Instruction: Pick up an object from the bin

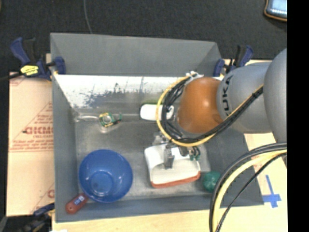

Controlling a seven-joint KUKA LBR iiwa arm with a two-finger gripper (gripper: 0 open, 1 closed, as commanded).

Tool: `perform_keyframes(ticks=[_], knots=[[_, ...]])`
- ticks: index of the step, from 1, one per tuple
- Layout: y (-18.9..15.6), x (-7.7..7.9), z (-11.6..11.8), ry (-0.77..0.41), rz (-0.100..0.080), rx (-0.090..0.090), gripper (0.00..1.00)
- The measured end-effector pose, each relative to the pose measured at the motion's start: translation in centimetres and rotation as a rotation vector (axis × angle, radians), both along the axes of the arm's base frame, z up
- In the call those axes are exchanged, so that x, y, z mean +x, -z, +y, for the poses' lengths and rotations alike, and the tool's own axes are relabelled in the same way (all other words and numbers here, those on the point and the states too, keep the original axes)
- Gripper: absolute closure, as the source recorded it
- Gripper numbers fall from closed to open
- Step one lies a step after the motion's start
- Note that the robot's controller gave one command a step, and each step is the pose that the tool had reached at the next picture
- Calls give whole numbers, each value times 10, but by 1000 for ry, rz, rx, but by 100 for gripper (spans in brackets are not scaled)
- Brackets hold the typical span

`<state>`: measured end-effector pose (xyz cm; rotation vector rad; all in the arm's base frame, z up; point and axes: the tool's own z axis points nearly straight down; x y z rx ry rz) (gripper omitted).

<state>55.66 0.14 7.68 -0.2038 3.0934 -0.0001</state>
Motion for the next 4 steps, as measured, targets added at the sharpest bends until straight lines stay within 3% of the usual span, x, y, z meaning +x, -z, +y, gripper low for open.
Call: perform_keyframes(ticks=[1, 2, 3, 4], knots=[[0, 0, 0, 0, 0, 0, 100], [0, 66, -38, -182, -15, -8, 100], [-106, 19, -10, -36, 4, 0, 100], [-134, 26, -10, -25, -3, 1, 100]])
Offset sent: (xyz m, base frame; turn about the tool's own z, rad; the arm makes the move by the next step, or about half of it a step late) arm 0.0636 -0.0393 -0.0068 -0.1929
